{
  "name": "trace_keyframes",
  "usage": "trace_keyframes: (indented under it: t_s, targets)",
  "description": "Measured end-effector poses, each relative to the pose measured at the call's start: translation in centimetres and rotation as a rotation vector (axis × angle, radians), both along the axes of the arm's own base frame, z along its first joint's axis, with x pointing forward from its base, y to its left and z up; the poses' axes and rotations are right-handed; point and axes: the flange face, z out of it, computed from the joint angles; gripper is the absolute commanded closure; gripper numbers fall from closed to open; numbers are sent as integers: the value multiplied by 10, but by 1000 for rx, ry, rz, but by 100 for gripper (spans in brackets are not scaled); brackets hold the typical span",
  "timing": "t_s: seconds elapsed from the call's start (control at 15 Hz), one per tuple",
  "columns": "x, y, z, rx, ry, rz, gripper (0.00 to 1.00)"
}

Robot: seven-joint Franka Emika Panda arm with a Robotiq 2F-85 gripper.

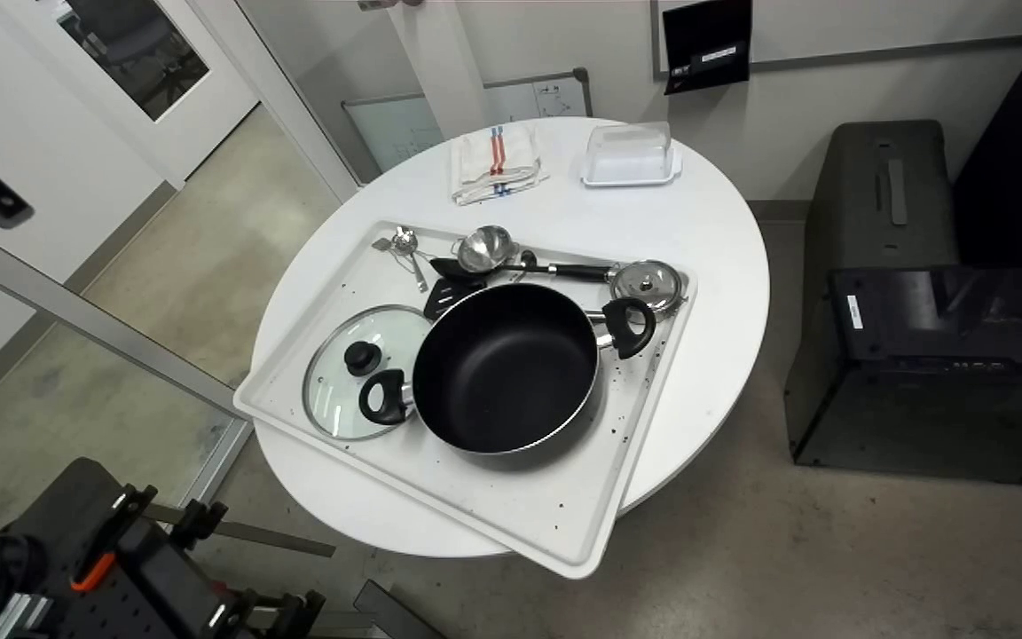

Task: Put the lid on the black pot

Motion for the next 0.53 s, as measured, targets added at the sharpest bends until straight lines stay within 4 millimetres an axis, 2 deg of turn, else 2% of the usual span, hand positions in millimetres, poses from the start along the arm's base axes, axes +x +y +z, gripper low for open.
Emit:
trace_keyframes:
  t_s: [0.53]
  targets:
    - [39, 1, -95, -72, 122, 132, 0]
